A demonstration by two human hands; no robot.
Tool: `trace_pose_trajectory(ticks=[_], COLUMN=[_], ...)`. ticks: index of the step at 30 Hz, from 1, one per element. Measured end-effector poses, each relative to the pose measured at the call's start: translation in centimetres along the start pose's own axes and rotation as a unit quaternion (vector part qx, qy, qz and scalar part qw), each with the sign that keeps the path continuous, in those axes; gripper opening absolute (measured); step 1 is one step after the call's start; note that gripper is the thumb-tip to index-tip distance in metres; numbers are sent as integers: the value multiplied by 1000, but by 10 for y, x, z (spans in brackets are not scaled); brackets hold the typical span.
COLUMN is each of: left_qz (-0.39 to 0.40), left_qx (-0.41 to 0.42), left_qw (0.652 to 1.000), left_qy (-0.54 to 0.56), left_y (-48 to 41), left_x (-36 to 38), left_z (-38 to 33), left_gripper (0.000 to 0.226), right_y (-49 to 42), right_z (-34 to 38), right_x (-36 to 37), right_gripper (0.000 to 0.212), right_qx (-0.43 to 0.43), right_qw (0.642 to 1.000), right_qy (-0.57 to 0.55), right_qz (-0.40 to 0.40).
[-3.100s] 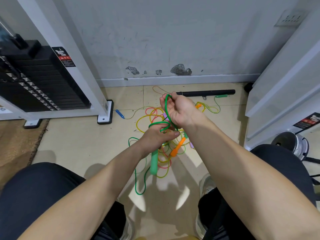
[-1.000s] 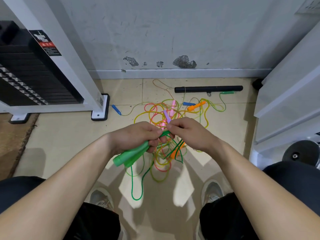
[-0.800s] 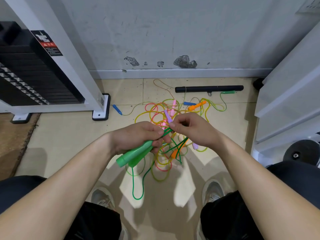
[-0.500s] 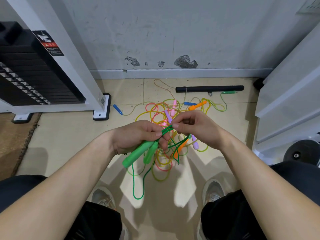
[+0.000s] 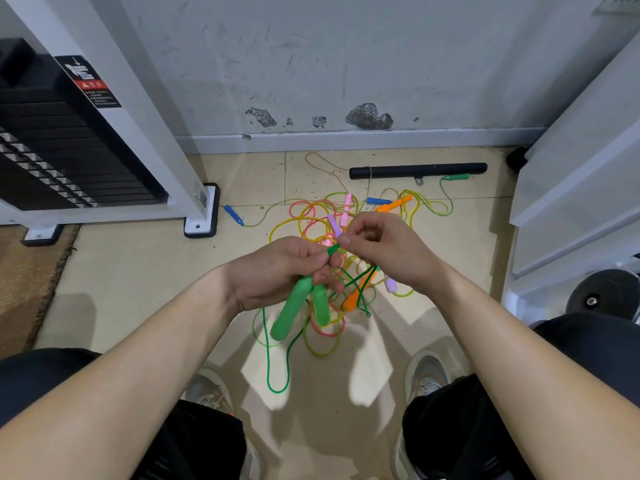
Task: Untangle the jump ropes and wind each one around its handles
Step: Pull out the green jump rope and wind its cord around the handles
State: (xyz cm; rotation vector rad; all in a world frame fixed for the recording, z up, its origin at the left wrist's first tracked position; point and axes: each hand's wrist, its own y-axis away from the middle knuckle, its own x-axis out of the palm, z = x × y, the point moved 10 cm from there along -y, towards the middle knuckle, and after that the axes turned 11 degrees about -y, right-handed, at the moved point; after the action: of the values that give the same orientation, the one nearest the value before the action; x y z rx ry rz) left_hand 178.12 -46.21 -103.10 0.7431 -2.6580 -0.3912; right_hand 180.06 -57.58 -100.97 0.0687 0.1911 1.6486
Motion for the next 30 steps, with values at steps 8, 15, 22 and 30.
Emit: trace_pose_trajectory(ticks=[8,15,22,30], left_qz=[-241,-356,-406,-367], left_qx=[53,60,73,59], left_qw=[963,929,907,927], left_qy=[108,87,81,45], left_y=[5,14,16,6], left_x=[-41,-57,-69,-63], left_z=[-6,4,9,10], left_gripper=[23,26,20,35], right_y=[4,11,16,16], right_z=[-27,-21,-27,-25], right_x=[15,45,73,67], right_gripper=[11,28,23,33], right_qx=[61,20,46,36], right_qw=[995,997,992,986], right_qy=[-59,76,-121,-165], right_qz=[-48,-26,0,-11])
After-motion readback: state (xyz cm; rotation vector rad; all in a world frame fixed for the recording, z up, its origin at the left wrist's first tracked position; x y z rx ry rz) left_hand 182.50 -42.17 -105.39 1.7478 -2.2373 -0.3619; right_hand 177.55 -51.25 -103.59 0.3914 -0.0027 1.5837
